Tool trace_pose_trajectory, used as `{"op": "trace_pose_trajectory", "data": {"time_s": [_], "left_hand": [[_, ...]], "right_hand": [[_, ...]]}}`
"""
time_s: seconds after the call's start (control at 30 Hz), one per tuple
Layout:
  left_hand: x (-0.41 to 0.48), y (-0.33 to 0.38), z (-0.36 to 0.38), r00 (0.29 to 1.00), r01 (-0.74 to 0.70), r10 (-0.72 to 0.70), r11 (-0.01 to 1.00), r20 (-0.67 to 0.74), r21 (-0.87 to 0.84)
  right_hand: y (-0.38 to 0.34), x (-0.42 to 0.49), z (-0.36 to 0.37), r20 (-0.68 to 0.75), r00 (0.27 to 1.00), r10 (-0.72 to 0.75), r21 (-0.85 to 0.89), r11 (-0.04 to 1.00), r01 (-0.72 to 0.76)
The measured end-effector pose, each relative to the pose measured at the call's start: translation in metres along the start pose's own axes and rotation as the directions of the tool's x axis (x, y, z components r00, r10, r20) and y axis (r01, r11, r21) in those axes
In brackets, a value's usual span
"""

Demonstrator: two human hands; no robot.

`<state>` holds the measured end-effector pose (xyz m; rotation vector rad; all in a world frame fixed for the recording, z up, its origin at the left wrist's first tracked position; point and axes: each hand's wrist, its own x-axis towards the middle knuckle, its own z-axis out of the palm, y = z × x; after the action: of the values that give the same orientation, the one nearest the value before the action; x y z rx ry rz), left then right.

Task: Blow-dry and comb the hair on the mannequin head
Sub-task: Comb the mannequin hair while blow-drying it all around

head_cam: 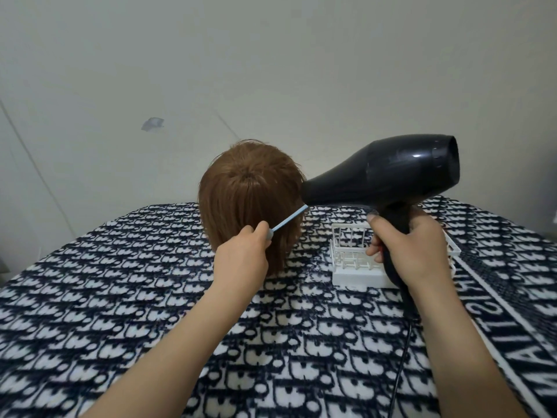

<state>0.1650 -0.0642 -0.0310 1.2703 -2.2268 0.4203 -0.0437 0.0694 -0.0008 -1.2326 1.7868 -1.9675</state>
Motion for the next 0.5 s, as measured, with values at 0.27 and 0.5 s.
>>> {"op": "trace_pose_trajectory", "data": {"time_s": [0.27, 0.5], "left_hand": [[-0.008, -0.006, 0.011, 0.994, -0.032, 0.029, 0.999, 0.103, 0.031], [-0.016, -0.002, 0.017, 0.986, -0.064, 0.05, 0.994, 0.16, 0.083]], "right_hand": [[0.0, -0.001, 0.003, 0.048, 0.999, 0.014, -0.067, 0.998, -0.011], [0.002, -0.003, 0.007, 0.087, 0.996, 0.023, -0.108, 0.994, -0.013]]}}
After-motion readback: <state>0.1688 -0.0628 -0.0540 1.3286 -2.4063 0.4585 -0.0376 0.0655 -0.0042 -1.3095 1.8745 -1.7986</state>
